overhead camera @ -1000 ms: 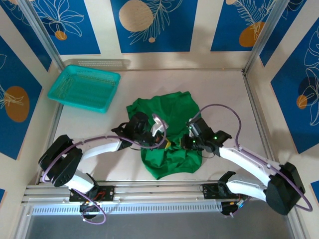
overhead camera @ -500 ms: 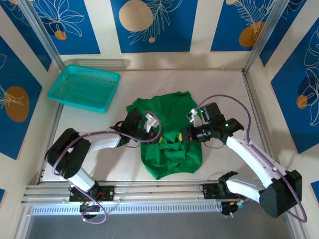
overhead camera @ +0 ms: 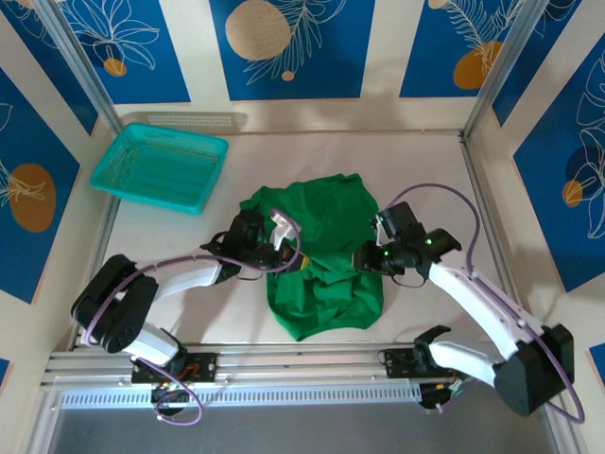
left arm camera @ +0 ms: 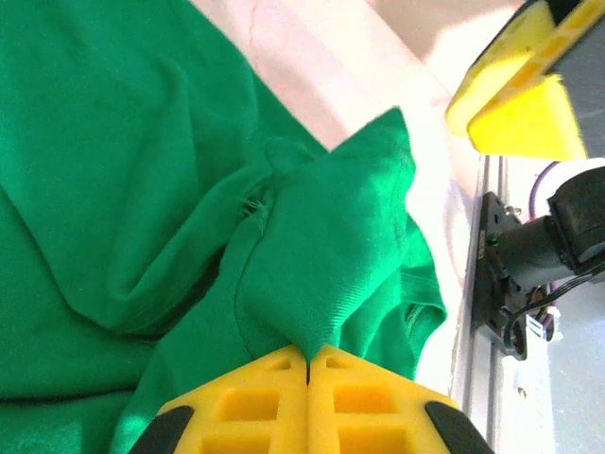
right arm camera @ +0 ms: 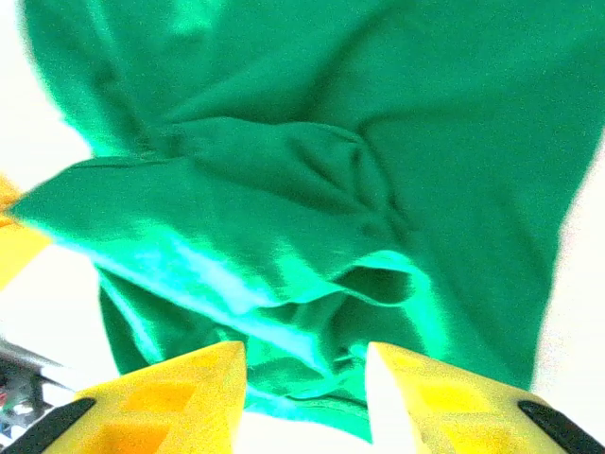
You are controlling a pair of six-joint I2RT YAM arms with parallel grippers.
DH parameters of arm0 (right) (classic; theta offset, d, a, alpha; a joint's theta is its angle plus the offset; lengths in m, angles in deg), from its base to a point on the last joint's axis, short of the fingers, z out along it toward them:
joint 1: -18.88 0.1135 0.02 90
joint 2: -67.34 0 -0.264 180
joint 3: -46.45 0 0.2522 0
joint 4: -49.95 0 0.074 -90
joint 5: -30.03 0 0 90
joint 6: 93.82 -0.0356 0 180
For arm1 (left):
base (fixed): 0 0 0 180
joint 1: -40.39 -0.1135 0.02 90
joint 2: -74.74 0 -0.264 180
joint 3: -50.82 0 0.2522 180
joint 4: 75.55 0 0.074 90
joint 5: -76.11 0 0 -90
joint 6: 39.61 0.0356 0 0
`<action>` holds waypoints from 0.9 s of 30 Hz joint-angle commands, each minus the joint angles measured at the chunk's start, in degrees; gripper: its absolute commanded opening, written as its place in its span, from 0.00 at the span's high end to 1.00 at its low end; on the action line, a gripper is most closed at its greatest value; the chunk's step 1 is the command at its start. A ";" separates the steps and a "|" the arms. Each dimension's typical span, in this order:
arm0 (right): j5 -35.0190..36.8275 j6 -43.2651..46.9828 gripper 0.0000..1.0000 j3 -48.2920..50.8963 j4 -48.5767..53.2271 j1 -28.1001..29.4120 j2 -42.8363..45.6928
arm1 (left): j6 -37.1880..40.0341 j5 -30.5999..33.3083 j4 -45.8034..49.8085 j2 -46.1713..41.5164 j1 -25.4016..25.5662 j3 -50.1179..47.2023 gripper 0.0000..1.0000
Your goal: Fold the inside-out t-shirt
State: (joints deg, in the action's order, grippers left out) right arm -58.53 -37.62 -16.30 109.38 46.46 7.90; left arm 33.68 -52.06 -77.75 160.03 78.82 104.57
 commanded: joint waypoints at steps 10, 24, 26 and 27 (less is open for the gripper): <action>-5.73 -5.25 0.55 11.76 -20.45 6.17 0.59 | -4.05 -2.44 -0.82 0.18 0.94 0.30 1.00; -5.91 -6.67 0.57 14.99 -36.94 4.87 -3.14 | -5.29 -4.05 -3.61 1.32 1.20 0.03 1.00; -6.51 -7.85 0.56 15.91 -39.54 4.62 -2.97 | -5.42 -3.84 -3.63 1.66 1.20 0.12 1.00; -6.33 -8.39 0.56 16.24 -40.38 4.42 -2.93 | -5.44 -3.93 -3.63 1.85 1.20 0.21 1.00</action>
State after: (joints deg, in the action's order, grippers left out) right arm -63.08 -43.98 -1.29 74.95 51.37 4.86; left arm 28.74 -54.38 -79.63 160.86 79.57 104.57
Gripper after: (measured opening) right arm 0.437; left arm 0.055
